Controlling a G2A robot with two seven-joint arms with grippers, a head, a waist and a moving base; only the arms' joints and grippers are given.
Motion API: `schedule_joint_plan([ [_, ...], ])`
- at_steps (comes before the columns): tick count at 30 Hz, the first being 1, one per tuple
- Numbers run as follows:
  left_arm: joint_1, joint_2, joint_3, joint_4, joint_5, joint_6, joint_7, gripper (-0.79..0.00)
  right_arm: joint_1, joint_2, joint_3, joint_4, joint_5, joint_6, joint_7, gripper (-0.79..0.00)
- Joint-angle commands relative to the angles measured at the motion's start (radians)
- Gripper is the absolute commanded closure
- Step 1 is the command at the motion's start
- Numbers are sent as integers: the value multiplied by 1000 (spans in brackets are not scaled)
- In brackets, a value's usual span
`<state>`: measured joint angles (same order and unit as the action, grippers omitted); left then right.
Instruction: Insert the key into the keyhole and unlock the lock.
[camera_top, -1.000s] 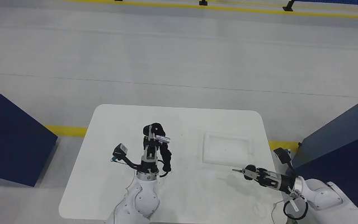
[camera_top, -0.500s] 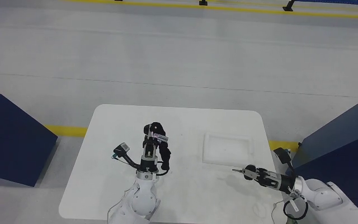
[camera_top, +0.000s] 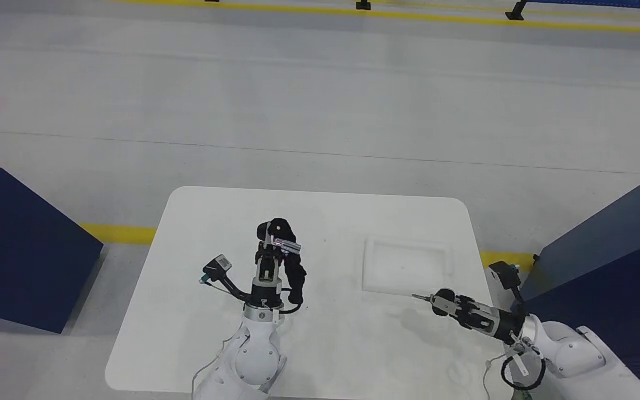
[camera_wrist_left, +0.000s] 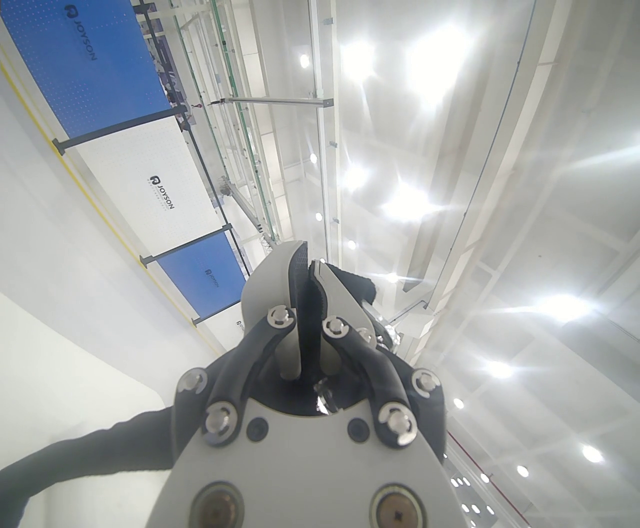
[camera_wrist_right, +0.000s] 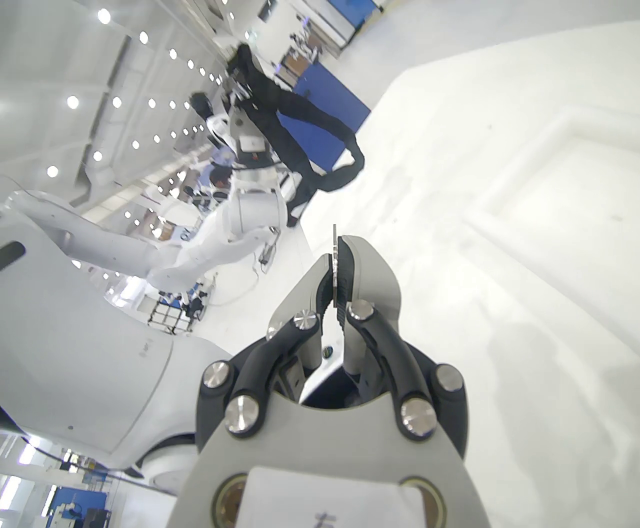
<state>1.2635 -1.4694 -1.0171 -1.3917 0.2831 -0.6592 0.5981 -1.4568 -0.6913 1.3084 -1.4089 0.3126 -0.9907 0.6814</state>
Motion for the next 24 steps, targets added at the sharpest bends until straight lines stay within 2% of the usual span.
schedule_joint_plan([
  [1,0,0,0,0,0,0,0,0,4,-9,-8,-25,-22,-8,-58,0],
  [6,0,0,0,0,0,0,0,0,26,-33,-38,-89,-72,15,-160,0],
  [14,0,0,0,0,0,0,0,0,79,-66,-106,-195,-125,76,-215,0],
  [24,0,0,0,0,0,0,0,0,132,-107,-192,-252,-200,173,-269,0],
])
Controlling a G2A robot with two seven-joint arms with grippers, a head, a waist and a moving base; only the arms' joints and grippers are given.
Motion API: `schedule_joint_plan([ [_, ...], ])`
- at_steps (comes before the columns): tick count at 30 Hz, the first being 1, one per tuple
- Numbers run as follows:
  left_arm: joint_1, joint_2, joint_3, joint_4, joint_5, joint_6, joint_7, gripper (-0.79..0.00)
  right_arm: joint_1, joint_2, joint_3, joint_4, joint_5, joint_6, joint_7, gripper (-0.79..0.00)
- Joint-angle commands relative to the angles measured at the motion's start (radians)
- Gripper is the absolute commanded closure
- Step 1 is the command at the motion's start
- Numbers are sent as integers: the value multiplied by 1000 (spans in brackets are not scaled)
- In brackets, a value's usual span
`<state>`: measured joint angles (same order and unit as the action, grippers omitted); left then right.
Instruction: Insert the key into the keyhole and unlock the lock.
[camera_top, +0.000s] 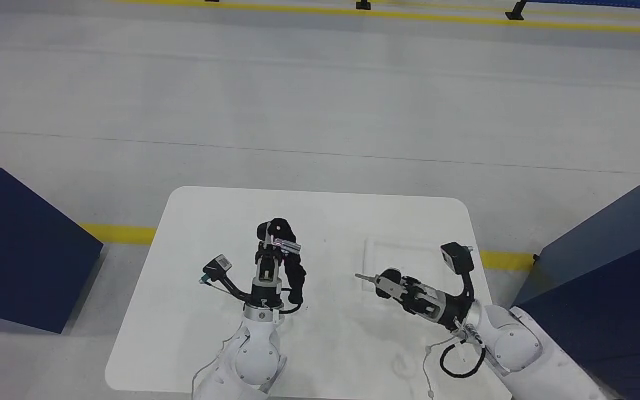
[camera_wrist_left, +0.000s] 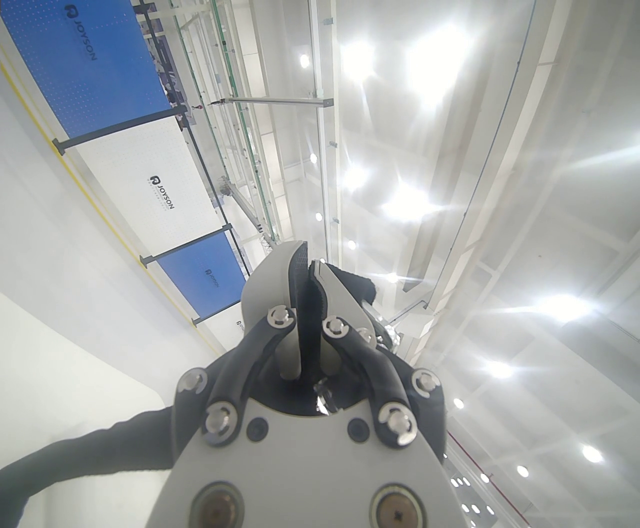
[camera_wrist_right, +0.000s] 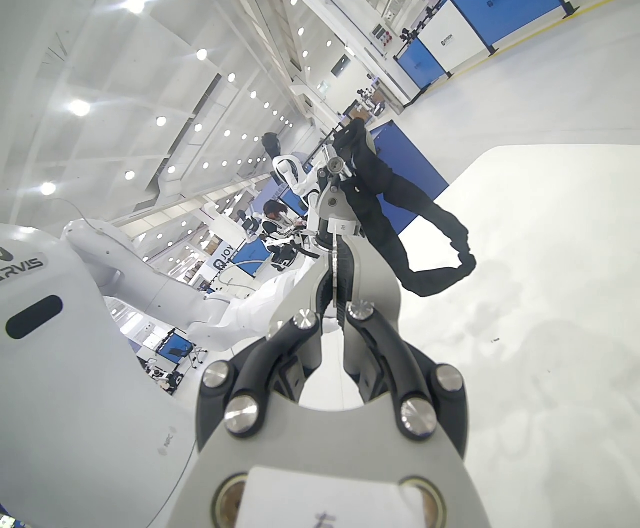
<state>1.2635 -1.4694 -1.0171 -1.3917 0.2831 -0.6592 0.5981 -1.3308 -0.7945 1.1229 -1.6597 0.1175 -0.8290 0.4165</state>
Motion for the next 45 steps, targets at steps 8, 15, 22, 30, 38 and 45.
schedule_joint_plan([
  [8,0,0,0,0,0,0,0,0,25,-13,-20,-8,-10,42,-13,0],
  [15,0,0,0,0,0,0,0,0,25,-13,-20,-8,-10,42,-13,0],
  [22,0,0,0,0,0,0,0,0,48,-47,-100,-57,66,104,-51,0],
  [30,0,0,0,0,0,0,0,0,115,-88,-180,-19,123,171,-45,0],
  [38,0,0,0,0,0,0,0,0,157,-123,-222,-1,165,231,-57,0],
  [45,0,0,0,0,0,0,0,0,159,-143,-235,5,231,272,-55,0],
])
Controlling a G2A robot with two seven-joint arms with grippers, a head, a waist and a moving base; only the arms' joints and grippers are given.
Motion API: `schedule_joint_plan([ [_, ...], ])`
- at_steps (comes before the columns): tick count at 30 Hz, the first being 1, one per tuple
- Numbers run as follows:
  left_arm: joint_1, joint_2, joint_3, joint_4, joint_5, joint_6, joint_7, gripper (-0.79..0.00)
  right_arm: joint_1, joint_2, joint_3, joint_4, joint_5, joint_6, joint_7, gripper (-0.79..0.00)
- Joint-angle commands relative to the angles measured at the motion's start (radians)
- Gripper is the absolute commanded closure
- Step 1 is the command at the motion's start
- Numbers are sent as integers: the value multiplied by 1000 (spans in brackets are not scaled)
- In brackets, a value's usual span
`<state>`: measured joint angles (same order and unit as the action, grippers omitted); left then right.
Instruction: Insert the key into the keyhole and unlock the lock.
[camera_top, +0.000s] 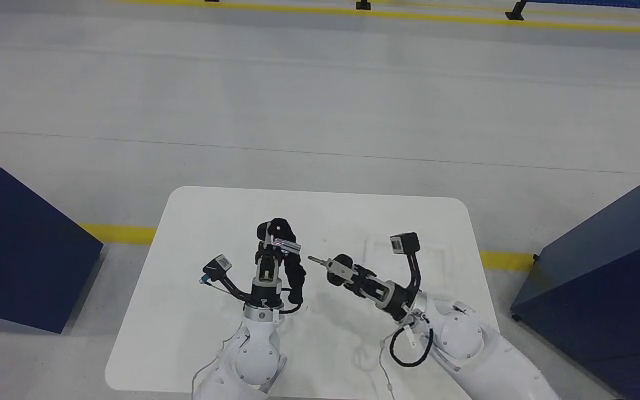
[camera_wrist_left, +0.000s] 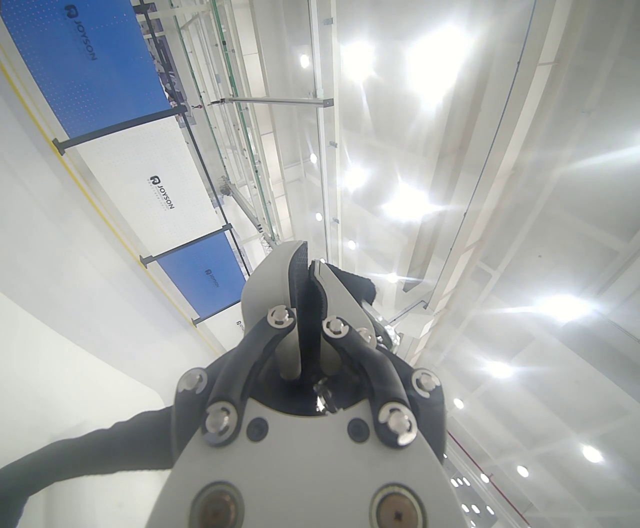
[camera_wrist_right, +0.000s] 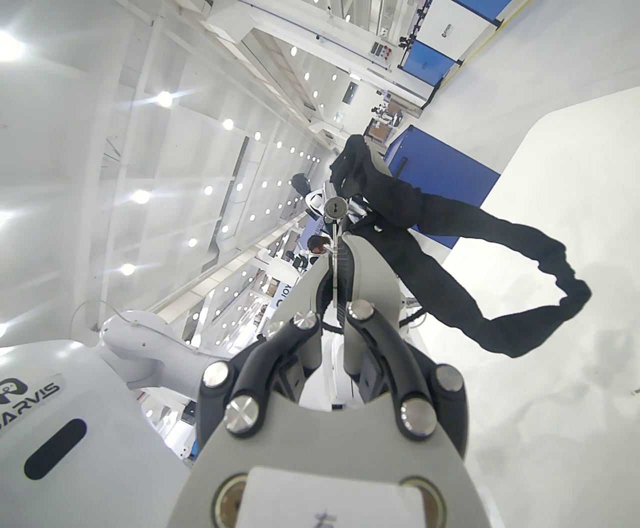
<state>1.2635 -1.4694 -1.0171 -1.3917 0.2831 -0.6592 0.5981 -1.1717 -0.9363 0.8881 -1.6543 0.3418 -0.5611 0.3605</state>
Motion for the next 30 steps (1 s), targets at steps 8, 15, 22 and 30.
schedule_joint_plan([
  [8,0,0,0,0,0,0,0,0,0,-1,0,0,7,4,1,0],
  [15,0,0,0,0,0,0,0,0,-17,-10,7,-21,-18,29,-49,0],
  [22,0,0,0,0,0,0,0,0,-42,-23,19,-40,-58,35,-85,0],
  [30,0,0,0,0,0,0,0,0,-53,-37,25,-50,-72,38,-73,0],
])
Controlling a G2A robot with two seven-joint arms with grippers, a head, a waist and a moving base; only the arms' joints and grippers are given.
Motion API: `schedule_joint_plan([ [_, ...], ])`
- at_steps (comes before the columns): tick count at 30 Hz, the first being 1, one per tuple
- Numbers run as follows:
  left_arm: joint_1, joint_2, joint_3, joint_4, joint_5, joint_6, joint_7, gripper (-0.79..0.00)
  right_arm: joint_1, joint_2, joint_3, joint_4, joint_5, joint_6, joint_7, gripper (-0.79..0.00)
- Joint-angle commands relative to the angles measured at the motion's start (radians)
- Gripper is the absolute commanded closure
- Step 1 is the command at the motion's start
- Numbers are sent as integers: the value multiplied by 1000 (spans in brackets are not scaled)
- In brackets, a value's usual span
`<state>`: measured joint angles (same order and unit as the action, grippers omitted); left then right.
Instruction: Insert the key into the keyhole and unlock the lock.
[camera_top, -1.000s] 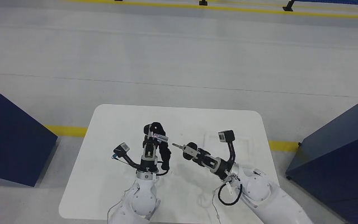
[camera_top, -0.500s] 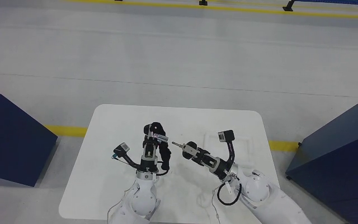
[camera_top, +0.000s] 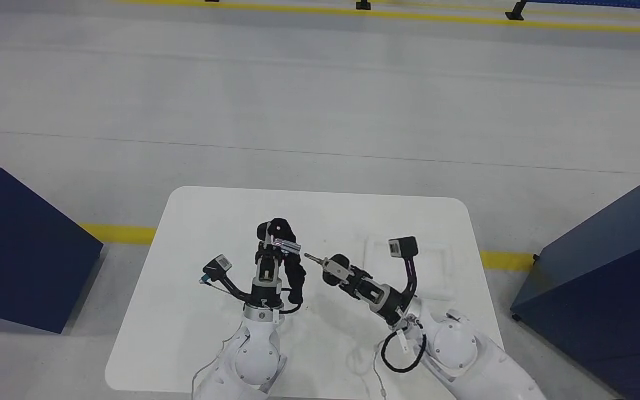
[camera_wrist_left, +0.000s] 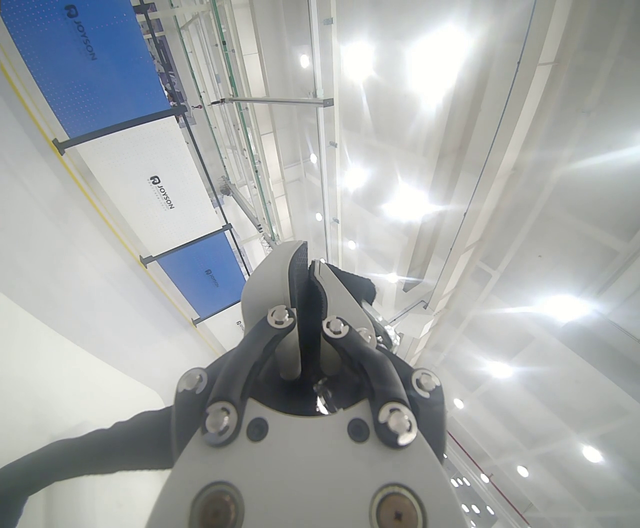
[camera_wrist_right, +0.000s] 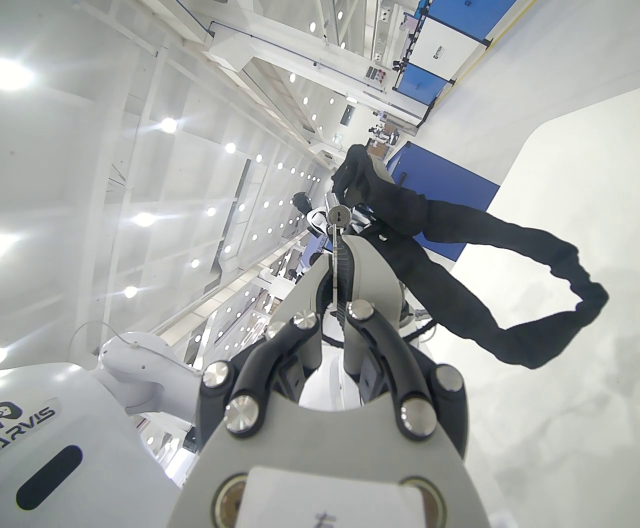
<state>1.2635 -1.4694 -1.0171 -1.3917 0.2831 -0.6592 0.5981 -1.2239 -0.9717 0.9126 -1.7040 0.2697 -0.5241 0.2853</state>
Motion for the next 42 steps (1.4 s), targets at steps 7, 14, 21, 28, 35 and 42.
schedule_joint_plan([
  [7,0,0,0,0,0,0,0,0,1,-15,5,3,4,11,14,0],
  [14,0,0,0,0,0,0,0,0,3,-29,12,8,9,23,18,0],
  [21,0,0,0,0,0,0,0,0,2,-41,17,12,6,37,27,0],
  [28,0,0,0,0,0,0,0,0,0,-52,27,12,0,41,37,0],
  [35,0,0,0,0,0,0,0,0,-8,-61,38,10,-4,45,45,0],
  [42,0,0,0,0,0,0,0,0,-14,-69,51,8,-9,61,48,0],
])
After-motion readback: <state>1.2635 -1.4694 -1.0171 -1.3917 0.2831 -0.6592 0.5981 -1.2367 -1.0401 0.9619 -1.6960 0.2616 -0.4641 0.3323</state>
